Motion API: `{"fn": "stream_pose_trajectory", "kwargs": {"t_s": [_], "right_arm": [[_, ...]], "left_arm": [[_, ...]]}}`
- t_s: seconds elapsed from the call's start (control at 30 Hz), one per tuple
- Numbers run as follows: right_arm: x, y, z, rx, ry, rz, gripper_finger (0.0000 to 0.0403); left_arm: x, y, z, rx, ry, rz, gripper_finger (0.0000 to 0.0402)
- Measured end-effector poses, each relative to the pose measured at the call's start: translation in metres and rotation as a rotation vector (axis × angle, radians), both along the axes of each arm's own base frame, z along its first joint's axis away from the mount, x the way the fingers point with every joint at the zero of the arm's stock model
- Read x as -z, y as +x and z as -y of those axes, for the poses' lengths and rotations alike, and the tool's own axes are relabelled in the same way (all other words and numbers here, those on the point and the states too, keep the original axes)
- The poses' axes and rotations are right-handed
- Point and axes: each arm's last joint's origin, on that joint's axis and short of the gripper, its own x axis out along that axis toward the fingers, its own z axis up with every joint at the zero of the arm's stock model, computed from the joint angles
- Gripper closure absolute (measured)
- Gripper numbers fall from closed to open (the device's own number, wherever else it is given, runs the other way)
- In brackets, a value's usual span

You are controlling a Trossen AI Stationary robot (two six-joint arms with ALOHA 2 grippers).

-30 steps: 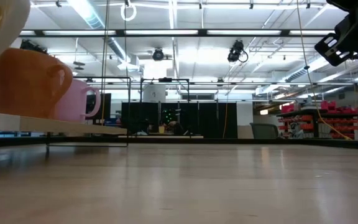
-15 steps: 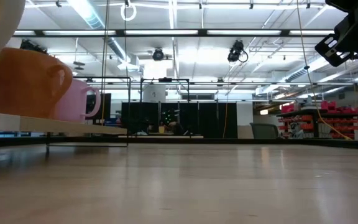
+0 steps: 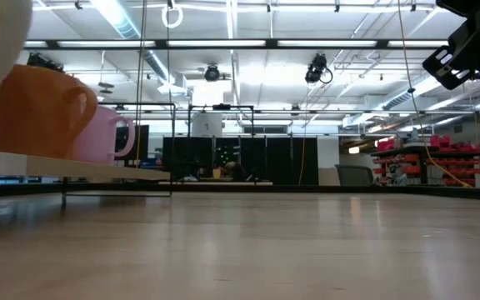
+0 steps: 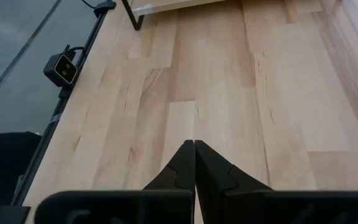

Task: Stack small to large cups/mugs on shelf
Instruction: Put the yellow mug on the shelf

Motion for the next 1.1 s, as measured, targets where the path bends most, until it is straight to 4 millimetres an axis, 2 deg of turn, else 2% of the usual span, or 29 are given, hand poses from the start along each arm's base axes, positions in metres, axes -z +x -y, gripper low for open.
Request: {"fn": "stream_pose_trajectory", "kwargs": {"t_s": [1.1], "right_arm": [[0.0006, -0.0004, 0.0002, 0.009, 0.008, -0.01, 0.0395]], "left_arm": [[0.01, 0.0067, 0.0075, -0.001, 0.01, -0.027, 0.0383]]}}
